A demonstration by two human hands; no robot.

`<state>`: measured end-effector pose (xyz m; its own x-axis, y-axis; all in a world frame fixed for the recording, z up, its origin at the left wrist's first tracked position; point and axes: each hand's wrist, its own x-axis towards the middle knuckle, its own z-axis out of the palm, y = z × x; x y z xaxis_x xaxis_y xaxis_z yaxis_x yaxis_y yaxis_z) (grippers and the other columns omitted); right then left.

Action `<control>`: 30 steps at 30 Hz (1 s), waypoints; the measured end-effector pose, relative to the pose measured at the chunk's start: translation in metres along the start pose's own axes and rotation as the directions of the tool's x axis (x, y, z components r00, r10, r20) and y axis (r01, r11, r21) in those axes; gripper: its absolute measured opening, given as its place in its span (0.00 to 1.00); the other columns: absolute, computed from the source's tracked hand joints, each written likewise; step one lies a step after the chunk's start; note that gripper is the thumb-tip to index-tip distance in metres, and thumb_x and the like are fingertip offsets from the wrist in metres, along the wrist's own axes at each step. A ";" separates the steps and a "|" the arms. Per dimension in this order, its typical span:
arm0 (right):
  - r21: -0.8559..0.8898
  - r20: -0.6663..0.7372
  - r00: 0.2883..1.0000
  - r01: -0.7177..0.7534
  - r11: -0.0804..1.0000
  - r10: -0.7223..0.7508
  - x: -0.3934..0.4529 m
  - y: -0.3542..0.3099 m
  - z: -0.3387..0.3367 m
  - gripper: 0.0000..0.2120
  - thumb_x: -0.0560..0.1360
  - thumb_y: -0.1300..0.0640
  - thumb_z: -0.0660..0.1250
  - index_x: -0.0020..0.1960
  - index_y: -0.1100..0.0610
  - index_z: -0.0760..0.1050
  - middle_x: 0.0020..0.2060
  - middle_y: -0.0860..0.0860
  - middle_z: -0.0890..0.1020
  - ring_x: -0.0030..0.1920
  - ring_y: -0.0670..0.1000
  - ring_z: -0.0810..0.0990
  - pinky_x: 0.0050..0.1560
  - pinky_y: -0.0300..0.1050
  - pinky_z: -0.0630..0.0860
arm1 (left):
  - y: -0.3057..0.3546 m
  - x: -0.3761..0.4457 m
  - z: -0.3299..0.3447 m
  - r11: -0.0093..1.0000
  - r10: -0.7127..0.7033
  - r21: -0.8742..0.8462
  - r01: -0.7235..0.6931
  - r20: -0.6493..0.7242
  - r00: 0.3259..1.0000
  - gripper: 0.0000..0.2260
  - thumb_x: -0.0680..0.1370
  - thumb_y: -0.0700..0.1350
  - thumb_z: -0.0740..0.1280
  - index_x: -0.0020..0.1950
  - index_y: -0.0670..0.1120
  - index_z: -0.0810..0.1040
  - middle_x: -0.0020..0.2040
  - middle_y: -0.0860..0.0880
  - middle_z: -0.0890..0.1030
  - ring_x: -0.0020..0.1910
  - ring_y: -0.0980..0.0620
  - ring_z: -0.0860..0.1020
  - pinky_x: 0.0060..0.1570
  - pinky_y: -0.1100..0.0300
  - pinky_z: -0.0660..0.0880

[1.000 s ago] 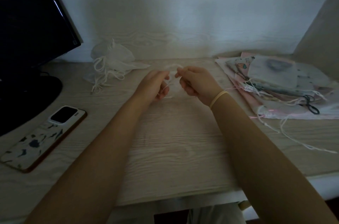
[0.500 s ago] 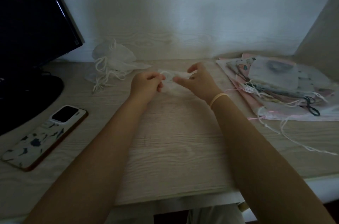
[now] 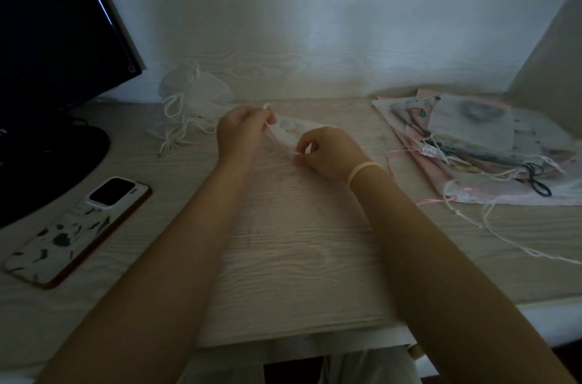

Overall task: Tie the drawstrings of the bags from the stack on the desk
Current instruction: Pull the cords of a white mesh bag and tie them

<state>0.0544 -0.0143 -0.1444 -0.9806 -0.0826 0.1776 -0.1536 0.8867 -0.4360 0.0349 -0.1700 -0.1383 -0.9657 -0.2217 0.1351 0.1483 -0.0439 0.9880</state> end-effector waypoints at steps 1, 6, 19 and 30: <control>0.003 -0.008 1.000 -0.009 1.000 0.009 0.001 0.000 0.000 0.07 0.70 0.49 0.73 0.46 0.51 0.81 0.40 0.47 0.76 0.42 0.46 0.74 0.45 0.38 0.68 | 0.001 -0.002 0.000 0.998 0.033 0.057 -0.033 0.001 0.999 0.07 0.71 0.42 0.71 0.32 0.47 0.82 0.34 0.49 0.81 0.39 0.51 0.80 0.47 0.54 0.78; 0.034 -0.037 0.999 -0.006 0.999 0.007 0.000 -0.004 0.001 0.13 0.72 0.45 0.70 0.46 0.54 0.83 0.37 0.50 0.78 0.40 0.48 0.74 0.42 0.40 0.66 | 0.004 -0.007 0.004 0.996 0.081 0.023 -0.086 0.167 0.983 0.07 0.73 0.40 0.69 0.36 0.41 0.82 0.35 0.49 0.83 0.40 0.52 0.82 0.53 0.51 0.80; 0.725 -0.106 0.993 0.048 0.687 0.043 -0.004 -0.014 -0.015 0.07 0.73 0.68 0.65 0.49 0.60 0.73 0.31 0.53 0.79 0.30 0.43 0.76 0.34 0.34 0.70 | -0.008 -0.011 0.003 0.734 0.090 0.557 -0.390 0.489 0.868 0.12 0.77 0.43 0.67 0.34 0.54 0.78 0.29 0.56 0.77 0.29 0.61 0.72 0.34 0.63 0.66; 0.826 -0.207 0.968 0.094 0.556 0.143 0.001 -0.006 -0.012 0.16 0.75 0.66 0.65 0.61 0.57 0.71 0.54 0.53 0.82 0.55 0.45 0.80 0.52 0.33 0.75 | -0.004 -0.019 0.005 0.824 -0.015 0.485 -0.294 0.536 0.844 0.13 0.80 0.50 0.63 0.42 0.50 0.85 0.34 0.51 0.78 0.33 0.57 0.74 0.38 0.62 0.67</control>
<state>0.0555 -0.0145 -0.1310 -0.9459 0.1412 0.2921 -0.2783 0.1094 -0.9542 0.0510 -0.1605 -0.1445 -0.9315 0.3359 0.1396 0.3024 0.5018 0.8104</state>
